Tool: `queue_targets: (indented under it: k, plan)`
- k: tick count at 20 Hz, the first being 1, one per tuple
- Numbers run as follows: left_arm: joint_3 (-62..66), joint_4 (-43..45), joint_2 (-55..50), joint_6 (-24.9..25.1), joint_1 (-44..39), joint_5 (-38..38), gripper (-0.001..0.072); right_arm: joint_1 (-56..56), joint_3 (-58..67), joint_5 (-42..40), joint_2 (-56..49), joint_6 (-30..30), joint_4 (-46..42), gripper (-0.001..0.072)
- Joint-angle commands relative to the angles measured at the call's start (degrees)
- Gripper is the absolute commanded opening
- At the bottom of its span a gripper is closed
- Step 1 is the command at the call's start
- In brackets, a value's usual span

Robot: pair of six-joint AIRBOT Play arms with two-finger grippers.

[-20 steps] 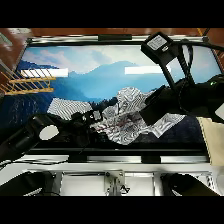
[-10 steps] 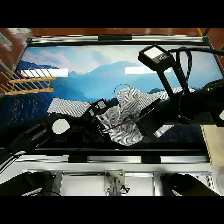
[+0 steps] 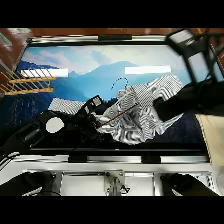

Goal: Fold the shirts.

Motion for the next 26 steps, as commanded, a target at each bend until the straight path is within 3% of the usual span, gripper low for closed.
queue_targets:
  k: [1, 3, 4, 6, 9, 11, 13, 17, 22, 23, 24, 25, 26]
  plan:
    - [0.1, 2.0, 0.6, 0.1, 0.1, -0.8, 0.0047, -9.5, 1.5, -9.4, -1.4, -4.0, -11.9, 0.0636]
    - [0.1, 2.8, 0.8, 0.1, 0.1, -0.8, 0.0047, -19.6, 1.5, -11.2, -5.0, -10.3, -7.1, 0.0609]
    - [0.1, 3.0, 0.9, 0.7, 0.1, -0.9, 0.0047, -23.4, 1.5, -8.9, -7.3, -17.0, -4.1, 0.0560]
    - [0.1, 3.7, 1.2, 1.2, 0.1, -1.5, 0.0047, -28.2, 1.5, -6.6, -11.2, -41.4, 6.5, 0.0549]
    - [0.1, 5.8, 1.4, 2.6, 0.1, -4.2, 0.0047, -28.6, 1.5, -8.1, -14.6, -61.4, 15.4, 0.0551]
    - [0.1, 6.7, 1.5, 3.5, 0.2, -4.3, 0.0047, -28.0, 1.5, -7.8, -16.5, -64.6, 18.0, 0.0552]
    - [0.1, 7.8, 1.5, 4.2, 0.2, -4.2, 0.0047, -28.0, 1.5, -6.4, -17.8, -65.3, 21.6, 0.0631]
    - [0.1, 7.9, 1.5, 5.0, 1.0, -2.5, 0.0047, -28.0, 0.7, -2.2, -18.9, -70.0, 25.7, 0.0630]
    - [0.2, 7.8, 3.3, 5.2, 2.8, -0.8, 0.0047, -28.2, -6.9, -2.2, -19.3, -69.9, 25.0, 0.0630]
    - [0.2, 7.6, 3.3, 5.2, 3.5, -0.8, 0.0047, -28.2, -8.3, -2.6, -19.3, -70.0, 25.0, 0.0559]
    - [0.2, 7.6, 3.2, 5.2, 4.1, -0.8, 0.0047, -28.2, -9.0, -2.7, -19.3, -71.0, 25.0, 0.0339]
    - [0.2, 7.7, 3.2, 5.2, 4.7, -0.7, 0.0047, -28.2, -9.1, -2.8, -19.2, -72.7, 25.0, 0.0174]
    - [0.2, 7.7, 3.1, 5.2, 5.4, -0.7, 0.0048, -28.2, -9.1, -3.2, -19.1, -73.4, 25.0, 0.0118]
